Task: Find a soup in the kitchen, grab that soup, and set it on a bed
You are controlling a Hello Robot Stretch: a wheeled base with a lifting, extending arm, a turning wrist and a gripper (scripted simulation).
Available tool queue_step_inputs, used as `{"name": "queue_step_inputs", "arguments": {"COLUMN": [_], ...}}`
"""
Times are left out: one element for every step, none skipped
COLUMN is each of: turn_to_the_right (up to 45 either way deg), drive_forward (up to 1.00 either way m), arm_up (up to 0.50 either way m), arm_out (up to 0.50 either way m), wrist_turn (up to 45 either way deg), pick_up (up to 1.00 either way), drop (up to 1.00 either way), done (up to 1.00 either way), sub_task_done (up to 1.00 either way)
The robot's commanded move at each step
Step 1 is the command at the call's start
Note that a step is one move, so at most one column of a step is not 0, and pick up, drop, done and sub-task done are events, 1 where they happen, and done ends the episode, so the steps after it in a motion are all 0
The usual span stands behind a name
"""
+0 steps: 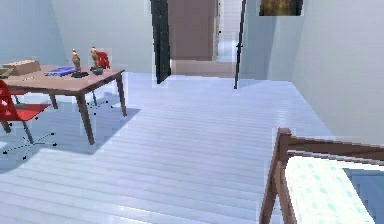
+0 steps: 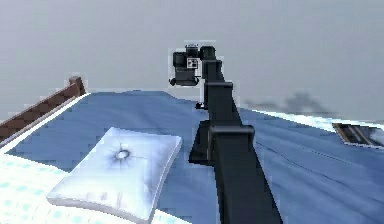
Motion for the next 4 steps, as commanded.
{"name": "queue_step_inputs", "arguments": {"turn_to_the_right": [0.0, 0.0, 0.0, 0.0], "drive_forward": [0.0, 0.0, 0.0, 0.0], "arm_up": [-0.32, 0.0, 0.02, 0.0], "arm_out": [0.0, 0.0, 0.0, -0.08], "wrist_turn": [0.0, 0.0, 0.0, 0.0], "pick_up": [0.0, 0.0, 0.0, 0.0], "drop": [0.0, 1.0, 0.0, 0.0], "done": [0.0, 0.0, 0.0, 0.0], "sub_task_done": [0.0, 0.0, 0.0, 0.0]}}
